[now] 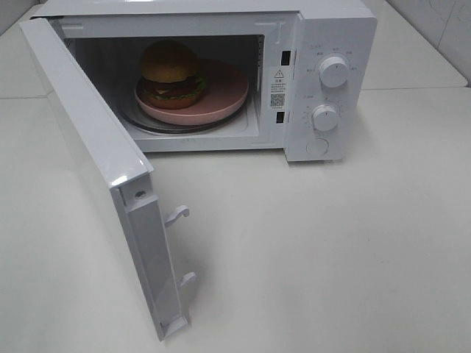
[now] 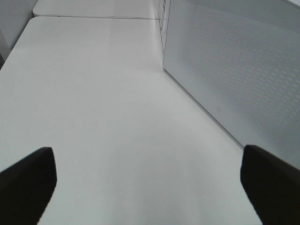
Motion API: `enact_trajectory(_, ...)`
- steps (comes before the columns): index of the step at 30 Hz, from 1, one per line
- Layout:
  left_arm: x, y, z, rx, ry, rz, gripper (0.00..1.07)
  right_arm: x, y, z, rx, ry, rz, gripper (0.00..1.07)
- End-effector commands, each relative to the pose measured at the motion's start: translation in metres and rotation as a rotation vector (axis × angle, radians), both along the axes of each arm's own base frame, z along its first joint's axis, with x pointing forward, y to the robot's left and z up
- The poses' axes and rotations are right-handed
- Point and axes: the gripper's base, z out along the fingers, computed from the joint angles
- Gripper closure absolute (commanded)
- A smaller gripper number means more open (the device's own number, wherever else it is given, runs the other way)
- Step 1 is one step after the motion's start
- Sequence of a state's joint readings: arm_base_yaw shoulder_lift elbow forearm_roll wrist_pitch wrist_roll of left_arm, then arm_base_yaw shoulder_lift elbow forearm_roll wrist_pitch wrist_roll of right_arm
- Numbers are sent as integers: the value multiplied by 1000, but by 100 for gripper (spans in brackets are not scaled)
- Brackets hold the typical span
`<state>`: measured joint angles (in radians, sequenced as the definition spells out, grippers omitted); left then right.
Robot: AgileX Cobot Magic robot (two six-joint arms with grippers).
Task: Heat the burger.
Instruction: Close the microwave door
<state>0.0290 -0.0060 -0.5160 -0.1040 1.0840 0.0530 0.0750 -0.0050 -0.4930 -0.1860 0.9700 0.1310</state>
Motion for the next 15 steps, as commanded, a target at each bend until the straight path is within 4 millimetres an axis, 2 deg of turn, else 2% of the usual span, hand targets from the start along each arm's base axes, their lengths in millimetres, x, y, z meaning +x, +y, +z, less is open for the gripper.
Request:
enact_trajectory(1, 0, -1, 1, -11, -21, 3, 7, -4, 0, 0, 4, -31, -6, 32)
enact_trajectory(15, 0, 0, 1, -10, -21, 4, 7, -4, 0, 0, 5, -31, -7, 32)
